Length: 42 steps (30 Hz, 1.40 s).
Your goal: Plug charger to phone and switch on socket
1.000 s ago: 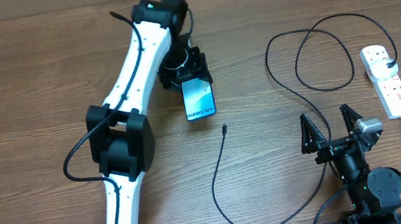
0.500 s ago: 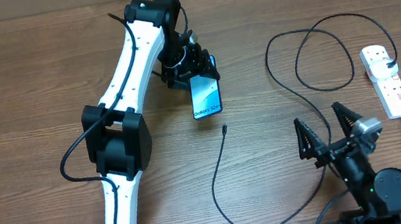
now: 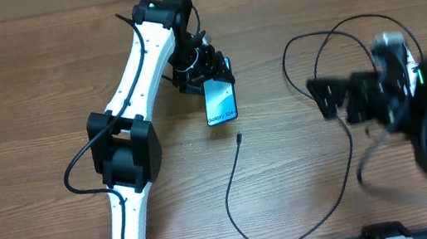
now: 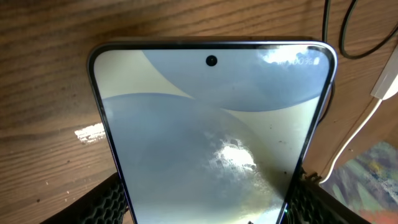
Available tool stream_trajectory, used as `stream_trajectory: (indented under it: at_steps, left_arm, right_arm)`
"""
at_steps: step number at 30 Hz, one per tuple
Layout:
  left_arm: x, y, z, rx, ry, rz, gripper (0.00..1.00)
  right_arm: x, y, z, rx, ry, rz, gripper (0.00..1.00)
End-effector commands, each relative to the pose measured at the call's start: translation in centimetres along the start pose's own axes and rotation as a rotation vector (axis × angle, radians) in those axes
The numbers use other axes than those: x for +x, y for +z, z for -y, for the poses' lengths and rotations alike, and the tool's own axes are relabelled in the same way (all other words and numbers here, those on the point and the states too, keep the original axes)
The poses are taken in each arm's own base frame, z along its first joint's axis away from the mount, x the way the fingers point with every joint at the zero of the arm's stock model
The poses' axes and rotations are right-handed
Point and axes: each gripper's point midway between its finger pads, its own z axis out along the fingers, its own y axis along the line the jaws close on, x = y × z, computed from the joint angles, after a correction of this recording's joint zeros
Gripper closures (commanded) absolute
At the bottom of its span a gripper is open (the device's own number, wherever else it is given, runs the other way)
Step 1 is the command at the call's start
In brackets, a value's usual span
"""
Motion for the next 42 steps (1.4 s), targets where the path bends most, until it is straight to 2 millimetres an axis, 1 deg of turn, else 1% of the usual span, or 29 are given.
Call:
stream_trajectory:
  at_steps: [1, 3, 5, 6, 7, 10, 11, 14, 18, 22, 26, 30, 33, 37, 42]
  left_arm:
    - [-0.4, -0.9, 1.4, 0.045, 0.049, 0.028, 0.37]
    - [-0.4, -0.9, 1.4, 0.045, 0.049, 0.029, 0.37]
    - [-0.4, -0.8, 1.4, 0.045, 0.049, 0.029, 0.37]
    - [-0.4, -0.8, 1.4, 0.045, 0.048, 0.028, 0.37]
    - [-0.4, -0.8, 1.4, 0.045, 0.045, 0.028, 0.37]
    - [-0.4, -0.8, 1.4, 0.045, 0.043, 0.028, 0.37]
    - [-0.4, -0.8, 1.5, 0.046, 0.043, 0.028, 0.37]
    - [-0.3, -0.8, 1.6, 0.053, 0.043, 0.024, 0.37]
    - [-0.3, -0.8, 1.8, 0.062, 0.043, 0.022, 0.37]
    - [-0.2, -0.8, 1.7, 0.062, 0.041, 0.018, 0.37]
    - [0.3, -0.7, 2.1, 0.078, 0.040, -0.001, 0.37]
    - [0.6, -0.7, 2.7, 0.105, 0.047, -0.012, 0.38]
    - [0.7, -0.6, 2.9, 0.106, 0.051, -0.015, 0.38]
    - [0.8, -0.4, 3.1, 0.105, 0.058, -0.019, 0.38]
    - [0.9, -0.4, 3.2, 0.105, 0.059, -0.020, 0.38]
  right_arm:
    - [-1.4, 2.4, -0.5, -0.040, 0.042, -0.134, 0.00]
    - [-0.9, 4.4, 0.5, -0.027, 0.088, -0.221, 0.01]
    - [0.2, 6.6, 1.1, -0.049, 0.133, -0.301, 0.11]
    - [1.0, 7.7, 1.3, -0.073, 0.159, -0.348, 0.14]
    - [1.8, 8.6, 1.0, -0.114, 0.166, -0.390, 0.19]
    - [4.3, 10.9, -0.5, -0.273, 0.142, -0.504, 0.26]
    - [5.1, 11.7, -0.8, -0.307, 0.135, -0.535, 0.26]
    - [6.7, 13.8, -1.2, -0.352, 0.139, -0.593, 0.22]
    - [8.0, 16.1, -2.9, -0.451, 0.134, -0.630, 0.20]
    - [9.1, 18.3, -3.9, -0.475, 0.110, -0.646, 0.20]
    - [10.1, 19.9, -4.9, -0.463, 0.109, -0.665, 0.20]
    - [11.2, 21.3, -4.9, -0.369, 0.126, -0.683, 0.20]
    - [11.5, 22.1, -5.1, -0.305, 0.144, -0.676, 0.21]
    - [11.3, 23.0, -5.5, -0.249, 0.183, -0.650, 0.33]
    - [11.4, 23.8, -4.5, -0.140, 0.209, -0.623, 0.44]
